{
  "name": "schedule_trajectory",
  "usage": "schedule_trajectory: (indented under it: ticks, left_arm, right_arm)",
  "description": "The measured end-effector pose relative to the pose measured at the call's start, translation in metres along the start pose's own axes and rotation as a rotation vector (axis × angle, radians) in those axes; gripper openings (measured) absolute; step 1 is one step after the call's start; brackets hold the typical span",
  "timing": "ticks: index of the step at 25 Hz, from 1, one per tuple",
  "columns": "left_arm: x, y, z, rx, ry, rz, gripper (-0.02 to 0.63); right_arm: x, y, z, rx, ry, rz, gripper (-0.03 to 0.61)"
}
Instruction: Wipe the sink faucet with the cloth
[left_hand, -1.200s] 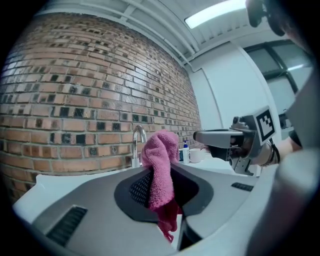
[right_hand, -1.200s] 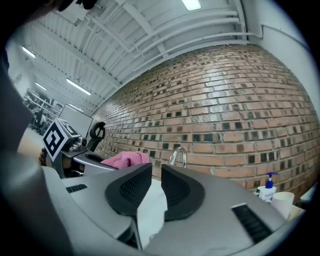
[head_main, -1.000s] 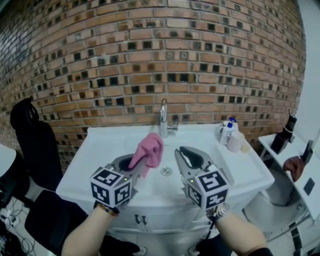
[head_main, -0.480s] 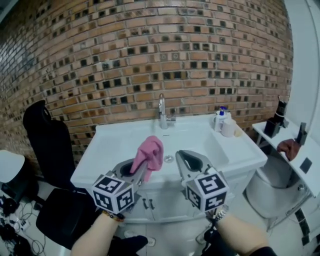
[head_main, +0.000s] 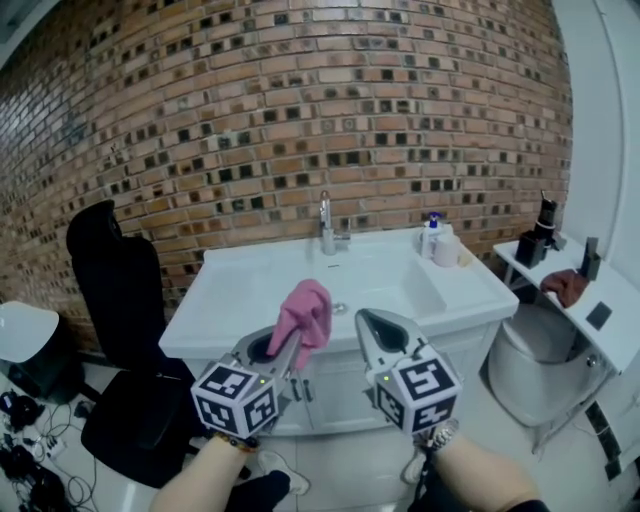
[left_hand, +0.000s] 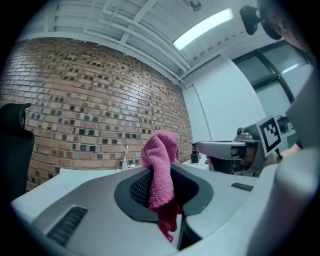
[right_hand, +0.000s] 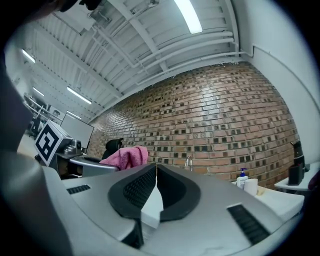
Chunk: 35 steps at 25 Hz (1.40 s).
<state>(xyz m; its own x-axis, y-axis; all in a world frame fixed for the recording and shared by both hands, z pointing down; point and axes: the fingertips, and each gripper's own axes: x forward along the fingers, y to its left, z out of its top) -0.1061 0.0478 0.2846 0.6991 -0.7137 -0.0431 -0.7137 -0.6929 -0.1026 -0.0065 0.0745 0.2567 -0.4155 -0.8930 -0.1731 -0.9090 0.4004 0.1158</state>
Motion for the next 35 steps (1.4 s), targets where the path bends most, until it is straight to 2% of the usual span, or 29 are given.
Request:
schedule_trajectory:
  ticks: [17, 35]
  left_arm:
    - [-0.085, -0.058, 0.017, 0.006, -0.036, -0.02, 0.055]
    - [-0.11, -0.082, 0.034, 0.017, -0.071, -0.01, 0.055]
  right_arm:
    - [-0.082, 0.069, 0.023, -0.03, -0.011, 0.014, 0.009]
    - [-0.112, 0.084, 0.036, -0.061, -0.016, 0.022, 0.009]
